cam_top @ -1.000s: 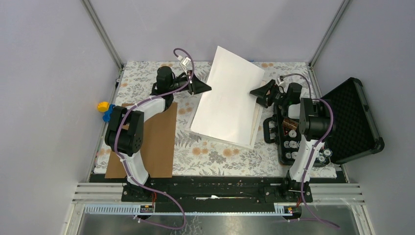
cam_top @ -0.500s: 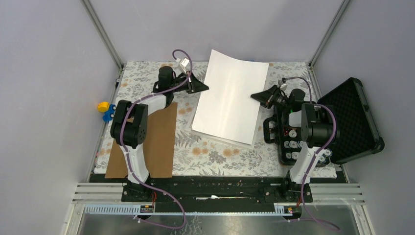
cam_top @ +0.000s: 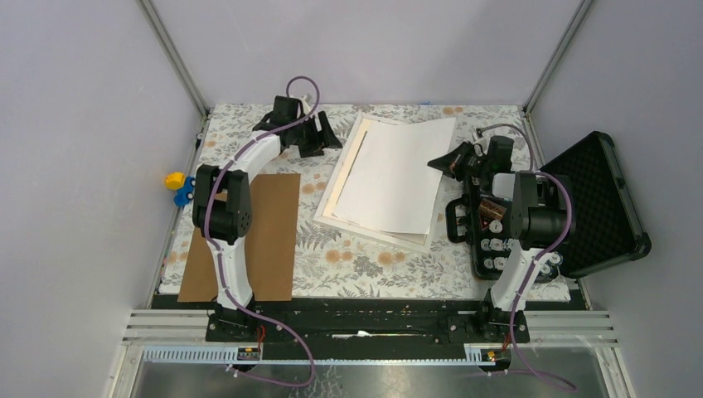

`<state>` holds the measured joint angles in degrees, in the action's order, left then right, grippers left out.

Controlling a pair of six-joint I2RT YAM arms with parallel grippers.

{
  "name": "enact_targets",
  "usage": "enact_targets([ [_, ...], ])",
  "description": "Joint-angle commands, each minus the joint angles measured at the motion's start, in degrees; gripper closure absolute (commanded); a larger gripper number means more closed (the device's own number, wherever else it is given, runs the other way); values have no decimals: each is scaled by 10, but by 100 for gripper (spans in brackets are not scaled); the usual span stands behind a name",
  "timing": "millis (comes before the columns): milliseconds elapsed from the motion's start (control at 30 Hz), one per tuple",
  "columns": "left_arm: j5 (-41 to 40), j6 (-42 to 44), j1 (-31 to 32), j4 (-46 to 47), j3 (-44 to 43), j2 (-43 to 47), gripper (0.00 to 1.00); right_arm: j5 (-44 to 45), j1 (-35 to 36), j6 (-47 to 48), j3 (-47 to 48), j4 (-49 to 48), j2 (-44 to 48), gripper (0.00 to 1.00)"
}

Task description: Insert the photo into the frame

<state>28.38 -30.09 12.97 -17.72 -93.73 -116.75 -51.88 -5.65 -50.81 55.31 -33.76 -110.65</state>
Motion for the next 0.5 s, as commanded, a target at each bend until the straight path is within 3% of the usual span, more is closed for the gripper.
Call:
enact_targets([
  [0, -68, 43, -5, -124, -2, 10, 23, 20, 0, 90, 55, 129, -13, 100],
  [167, -62, 64, -3, -124, 33, 14, 21, -1, 10, 86, 67, 106, -33, 100],
  [467, -47, 40, -3, -89, 57, -30, 23, -10, 23, 69, -6, -38, 18, 100],
])
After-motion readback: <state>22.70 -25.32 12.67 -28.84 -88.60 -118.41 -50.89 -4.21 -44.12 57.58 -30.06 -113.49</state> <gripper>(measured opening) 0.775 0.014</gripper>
